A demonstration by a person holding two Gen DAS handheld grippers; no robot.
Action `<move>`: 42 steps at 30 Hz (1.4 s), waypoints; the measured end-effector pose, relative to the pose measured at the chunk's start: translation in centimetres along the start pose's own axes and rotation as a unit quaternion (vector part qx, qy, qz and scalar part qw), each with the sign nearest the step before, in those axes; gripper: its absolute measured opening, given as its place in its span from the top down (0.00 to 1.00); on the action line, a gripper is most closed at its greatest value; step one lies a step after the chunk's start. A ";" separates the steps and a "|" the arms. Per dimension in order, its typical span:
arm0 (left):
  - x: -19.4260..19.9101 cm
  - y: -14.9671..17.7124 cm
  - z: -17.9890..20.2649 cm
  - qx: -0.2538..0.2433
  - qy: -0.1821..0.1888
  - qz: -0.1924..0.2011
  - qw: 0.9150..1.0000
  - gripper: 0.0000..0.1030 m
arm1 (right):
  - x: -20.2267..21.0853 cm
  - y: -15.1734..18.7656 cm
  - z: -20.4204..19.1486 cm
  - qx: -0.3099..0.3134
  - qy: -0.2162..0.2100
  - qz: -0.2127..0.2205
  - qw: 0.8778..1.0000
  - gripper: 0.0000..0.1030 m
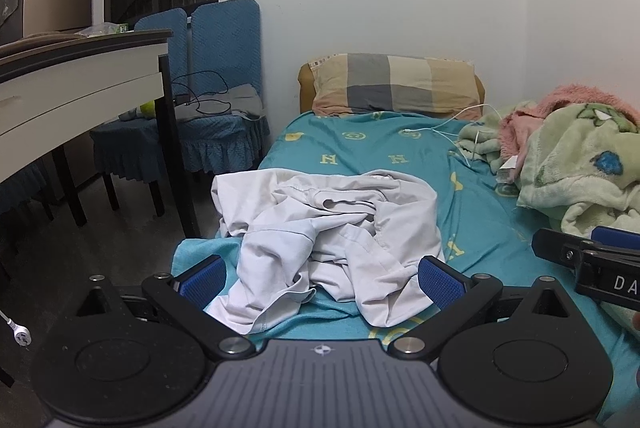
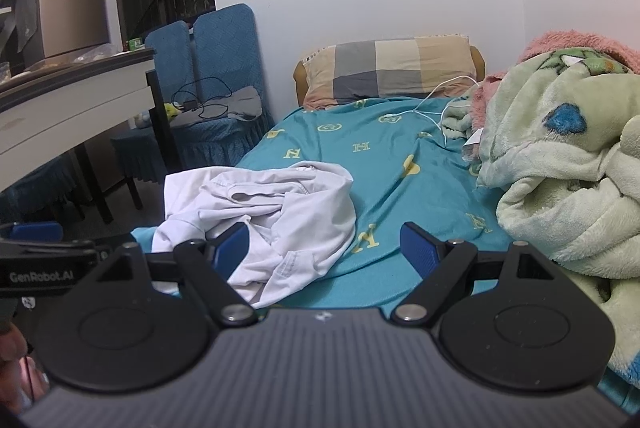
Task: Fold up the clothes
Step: 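Move both grippers toward the crumpled white T-shirt on the bed, then close the left gripper on the white T-shirt edge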
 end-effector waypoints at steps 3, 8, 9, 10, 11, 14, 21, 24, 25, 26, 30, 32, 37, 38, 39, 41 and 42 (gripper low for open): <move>0.0 0.0 0.1 -0.002 -0.002 0.002 1.000 0.00 | 0.0 -0.2 0.3 -0.007 0.007 0.007 1.000 0.18; 0.0 0.1 0.3 -0.012 -0.004 0.004 1.000 0.00 | 0.3 -0.4 0.9 -0.022 0.013 0.013 1.000 0.18; 0.0 0.1 0.3 -0.011 -0.002 0.005 1.000 0.00 | 0.3 -0.4 0.9 -0.022 0.014 0.015 1.000 0.18; 0.0 0.1 0.2 -0.011 0.000 0.005 1.000 0.00 | 0.4 -0.4 0.9 -0.022 0.014 0.017 1.000 0.18; 0.0 0.1 0.2 -0.011 0.001 0.005 1.000 0.00 | 0.4 -0.4 1.0 -0.021 0.017 0.018 0.999 0.18; 0.0 0.0 0.2 -0.013 0.001 0.008 1.000 0.00 | 0.4 -0.3 1.2 -0.020 0.025 0.019 0.999 0.18; -0.7 0.2 0.5 -0.025 -0.018 0.001 1.000 0.00 | 0.4 -0.1 1.3 -0.019 0.033 0.018 0.999 0.18; -1.4 -0.2 0.6 -0.029 -0.037 -0.008 0.999 0.00 | 0.4 0.0 1.3 -0.018 0.033 0.016 0.999 0.18; -1.7 -0.5 0.5 -0.028 -0.040 -0.010 0.999 0.00 | 0.3 0.1 1.3 -0.019 0.033 0.014 0.999 0.18; -2.2 -1.0 0.1 -0.024 -0.037 -0.013 0.999 0.00 | 0.2 0.1 1.3 -0.020 0.032 0.011 0.999 0.18; -5.3 -3.6 -0.4 -0.022 -0.032 -0.024 0.999 0.02 | -0.3 0.3 1.4 -0.030 0.019 -0.010 0.999 0.18; -7.6 -5.1 -0.3 -0.031 -0.034 -0.025 0.999 0.02 | -0.5 0.4 1.6 -0.038 0.013 -0.016 0.999 0.18; -14.8 -7.8 1.4 -0.074 -0.037 -0.034 0.996 0.02 | -2.0 0.8 2.2 -0.060 0.012 -0.044 0.997 0.18; -16.3 -8.0 1.6 -0.077 -0.037 -0.035 0.996 0.03 | -2.3 0.9 2.3 -0.063 0.012 -0.048 0.997 0.18; -17.9 -8.0 1.9 -0.081 -0.034 -0.039 0.995 0.04 | -2.6 1.0 2.3 -0.066 0.012 -0.051 0.996 0.18; -21.0 -7.9 2.3 -0.087 -0.031 -0.050 0.995 0.06 | -3.3 1.1 2.5 -0.073 0.014 -0.057 0.996 0.18; -22.5 -7.8 2.5 -0.089 -0.030 -0.056 0.994 0.07 | -3.8 1.1 2.6 -0.078 0.013 -0.060 0.995 0.18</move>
Point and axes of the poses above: each gripper's, at about its wrist camera, not at the fingertips, and x roughly against the way its jaws point, z to its right, y to its underside, the point moved 1 cm from there along -x, roughly the way its jaws point, and after that the axes turned 1 degree about -z, right-handed, at the moved point
